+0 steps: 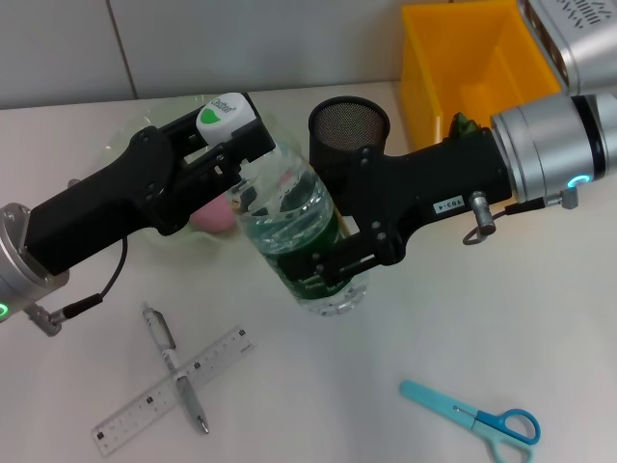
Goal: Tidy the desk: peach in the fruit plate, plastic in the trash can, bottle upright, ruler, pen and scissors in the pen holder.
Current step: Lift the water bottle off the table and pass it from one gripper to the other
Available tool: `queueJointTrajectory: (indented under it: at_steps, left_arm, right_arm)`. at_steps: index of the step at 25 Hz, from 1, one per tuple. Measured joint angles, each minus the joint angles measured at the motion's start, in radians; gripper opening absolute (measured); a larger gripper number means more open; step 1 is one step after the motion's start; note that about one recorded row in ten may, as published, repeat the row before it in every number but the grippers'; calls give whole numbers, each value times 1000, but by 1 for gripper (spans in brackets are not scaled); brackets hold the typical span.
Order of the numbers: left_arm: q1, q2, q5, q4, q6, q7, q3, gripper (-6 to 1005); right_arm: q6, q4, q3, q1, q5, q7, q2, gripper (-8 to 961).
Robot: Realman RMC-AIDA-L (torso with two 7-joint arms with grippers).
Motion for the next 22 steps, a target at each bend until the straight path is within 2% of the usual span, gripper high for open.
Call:
queueJointTrajectory:
  at_steps: [22]
  left_arm:
    - [2, 1, 0, 16, 2, -8, -5, 440]
  right_arm:
    - [13, 10, -11, 0, 4, 6, 1, 772]
